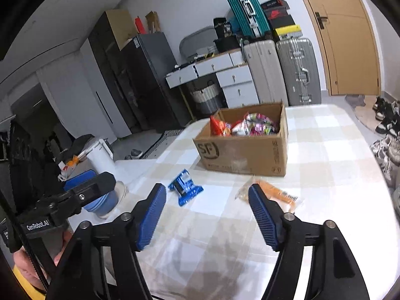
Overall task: Organize snacks
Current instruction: 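Withdraw both tools from the box back toward the remaining snacks, then grasp the wrapped bread roll with the right gripper while the left grasps the blue Oreo pack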
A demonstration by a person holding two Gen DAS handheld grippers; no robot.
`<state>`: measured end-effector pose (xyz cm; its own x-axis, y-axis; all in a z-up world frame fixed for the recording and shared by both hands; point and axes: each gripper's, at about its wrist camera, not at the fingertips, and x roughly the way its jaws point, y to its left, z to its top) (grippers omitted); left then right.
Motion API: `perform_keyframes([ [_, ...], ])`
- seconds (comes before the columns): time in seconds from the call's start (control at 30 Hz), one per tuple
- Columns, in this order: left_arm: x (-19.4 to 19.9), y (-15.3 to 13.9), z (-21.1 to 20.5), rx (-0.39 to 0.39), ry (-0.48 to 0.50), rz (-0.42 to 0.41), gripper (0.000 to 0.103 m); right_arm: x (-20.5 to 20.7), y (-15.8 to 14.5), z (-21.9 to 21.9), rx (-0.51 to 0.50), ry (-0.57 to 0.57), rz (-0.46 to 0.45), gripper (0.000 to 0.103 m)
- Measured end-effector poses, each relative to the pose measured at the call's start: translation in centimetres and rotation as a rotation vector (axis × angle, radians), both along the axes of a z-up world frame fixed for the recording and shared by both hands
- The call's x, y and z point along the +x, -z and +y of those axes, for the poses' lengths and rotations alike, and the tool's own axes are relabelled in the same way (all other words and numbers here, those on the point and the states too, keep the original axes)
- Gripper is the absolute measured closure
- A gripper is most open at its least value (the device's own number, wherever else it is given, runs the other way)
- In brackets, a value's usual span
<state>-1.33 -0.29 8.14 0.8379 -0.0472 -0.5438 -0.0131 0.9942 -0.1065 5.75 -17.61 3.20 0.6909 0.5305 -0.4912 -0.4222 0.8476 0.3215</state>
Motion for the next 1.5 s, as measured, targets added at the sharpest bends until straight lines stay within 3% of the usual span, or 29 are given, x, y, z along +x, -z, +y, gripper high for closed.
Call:
perform_keyframes([
  [0.2, 2.7, 4.3, 1.0, 0.02, -0.009, 0.011, 0.001, 1.2, 3.7, -0.1, -0.018, -0.018, 0.047, 0.022],
  [0.27, 4.0, 5.9, 1.8, 0.008, -0.023, 0.102, 0.001, 1.7, 5.0, 0.0, -0.047, -0.024, 0.08, 0.022],
  [0.33, 4.4, 6.2, 2.7, -0.025, -0.027, 0.089, 0.001, 2.1, 6.1, 0.3, -0.085, -0.025, 0.116, 0.022],
  [0.47, 4.9, 5.8, 3.5, -0.01, -0.05, 0.072, 0.001, 2.6, 7.2, 0.6, -0.116, -0.032, 0.139, 0.022],
  [0.8, 5.3, 6.6, 3.9, -0.024, -0.051, 0.14, 0.001, 2.9, 6.8, 0.3, -0.133, -0.015, 0.132, 0.016],
  [1.13, 6.6, 7.5, 3.8, -0.023, -0.037, 0.178, 0.001, 7.0, 6.5, -0.2, -0.27, 0.038, 0.14, 0.011],
  [1.37, 6.9, 7.7, 3.3, -0.016, 0.006, 0.18, 0.001, 11.8, 8.7, 1.5, -0.465, -0.048, 0.213, 0.011],
  [1.5, 7.2, 7.5, 3.4, -0.016, 0.012, 0.177, 0.001, 12.9, 9.8, 2.5, -0.55, -0.069, 0.202, 0.011],
])
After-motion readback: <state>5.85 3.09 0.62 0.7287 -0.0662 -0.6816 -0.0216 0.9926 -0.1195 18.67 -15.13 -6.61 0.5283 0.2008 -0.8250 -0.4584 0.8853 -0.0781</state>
